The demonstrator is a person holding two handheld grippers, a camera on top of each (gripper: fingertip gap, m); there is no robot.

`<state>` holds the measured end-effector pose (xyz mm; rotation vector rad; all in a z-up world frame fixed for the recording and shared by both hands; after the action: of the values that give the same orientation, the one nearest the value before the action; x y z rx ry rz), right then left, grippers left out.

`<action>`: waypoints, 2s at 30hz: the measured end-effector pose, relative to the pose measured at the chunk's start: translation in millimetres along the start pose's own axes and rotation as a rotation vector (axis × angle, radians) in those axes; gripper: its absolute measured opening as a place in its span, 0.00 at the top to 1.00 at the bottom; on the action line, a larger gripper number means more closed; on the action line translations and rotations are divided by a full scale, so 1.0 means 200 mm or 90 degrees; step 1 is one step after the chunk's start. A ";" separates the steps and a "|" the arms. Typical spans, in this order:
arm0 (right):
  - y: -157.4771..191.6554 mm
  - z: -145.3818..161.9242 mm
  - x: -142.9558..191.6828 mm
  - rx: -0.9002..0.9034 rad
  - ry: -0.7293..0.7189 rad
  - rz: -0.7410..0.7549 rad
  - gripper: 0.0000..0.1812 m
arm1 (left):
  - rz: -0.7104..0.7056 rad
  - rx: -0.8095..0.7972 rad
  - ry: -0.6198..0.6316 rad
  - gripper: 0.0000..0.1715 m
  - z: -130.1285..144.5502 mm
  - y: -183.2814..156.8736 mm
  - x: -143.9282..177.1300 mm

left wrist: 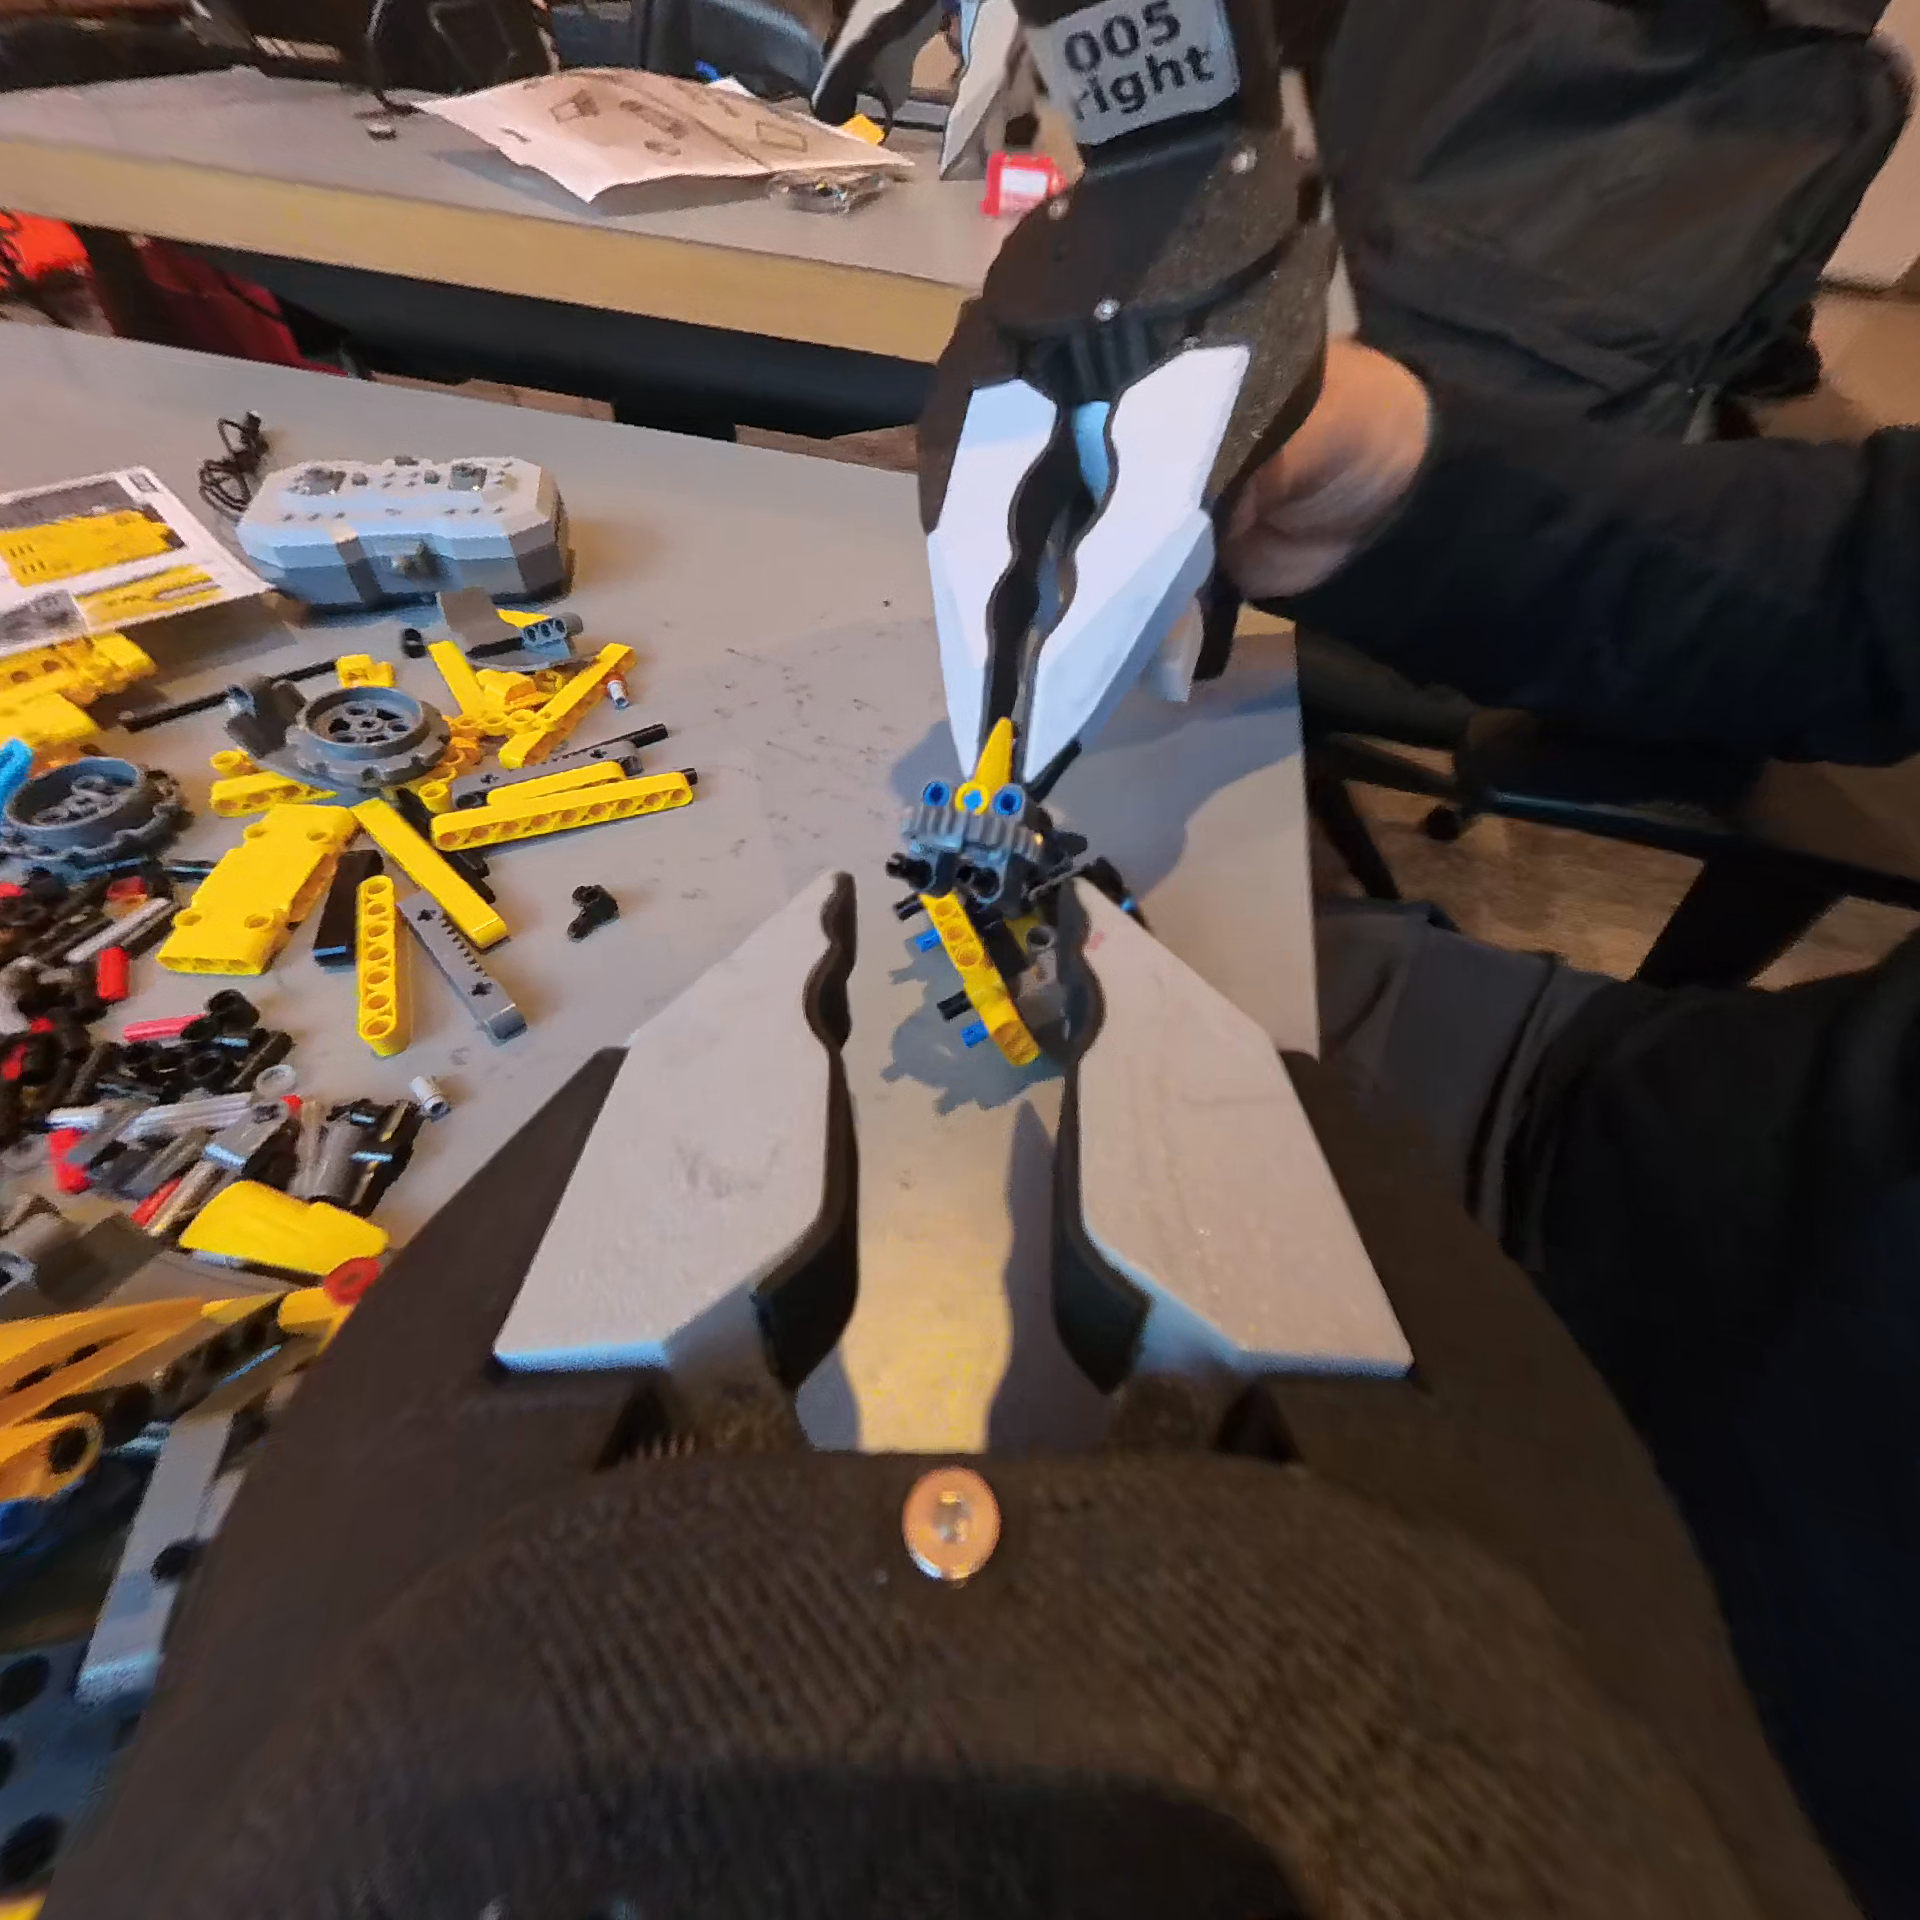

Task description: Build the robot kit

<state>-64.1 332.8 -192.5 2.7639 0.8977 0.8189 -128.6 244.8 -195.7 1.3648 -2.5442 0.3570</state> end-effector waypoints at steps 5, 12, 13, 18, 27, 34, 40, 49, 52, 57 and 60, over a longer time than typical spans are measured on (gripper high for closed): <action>-0.01 0.00 0.01 -0.069 -0.027 -0.048 0.96 | -0.078 -0.132 0.078 0.75 0.03 -0.02 0.00; 0.01 -0.04 0.03 -0.190 -0.072 -0.144 0.96 | -0.258 -0.456 0.137 0.96 -0.07 -0.10 0.04; 0.01 -0.05 0.03 -0.209 -0.075 -0.155 0.96 | -0.263 -0.521 0.136 0.96 -0.08 -0.13 0.05; 0.01 -0.07 0.04 -0.289 -0.092 -0.206 0.96 | -0.310 -0.692 0.156 0.84 -0.14 -0.17 0.06; 0.05 -0.07 0.05 -0.311 -0.102 -0.242 0.96 | -0.248 -0.809 0.263 0.78 -0.15 -0.19 0.03; 0.07 -0.08 0.05 -0.372 -0.129 -0.310 0.96 | -0.307 -0.786 0.204 0.85 -0.18 -0.18 0.01; 0.06 -0.07 0.05 -0.415 -0.156 -0.339 0.96 | -0.282 -0.730 0.206 0.85 -0.20 -0.16 0.02; 0.04 -0.12 0.07 -0.374 -0.226 -0.270 0.96 | -0.150 -0.249 0.085 0.85 -0.25 -0.08 0.03; 0.06 -0.15 0.09 -0.317 -0.251 -0.239 0.96 | -0.066 -0.067 0.022 0.86 -0.28 -0.06 0.05; 0.10 -0.19 0.11 -0.212 -0.301 -0.205 0.97 | 0.155 0.245 -0.053 0.86 -0.31 -0.04 0.07; 0.13 -0.20 0.12 -0.149 -0.322 -0.176 0.96 | 0.312 0.424 -0.096 0.86 -0.31 -0.04 0.08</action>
<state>-55.4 322.6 -140.3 2.3925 0.9697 0.1517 -125.8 247.9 -131.9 0.9143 -3.0119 1.3302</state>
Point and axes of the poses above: each gripper's, where its closed fingertips meet, x back along the fingers, z out of its underside, y = z × x across the jaws, the point moved 5 cm from there along x, back along the fingers, and after that the axes turned 7 degrees about z, right-handed, at the moved point
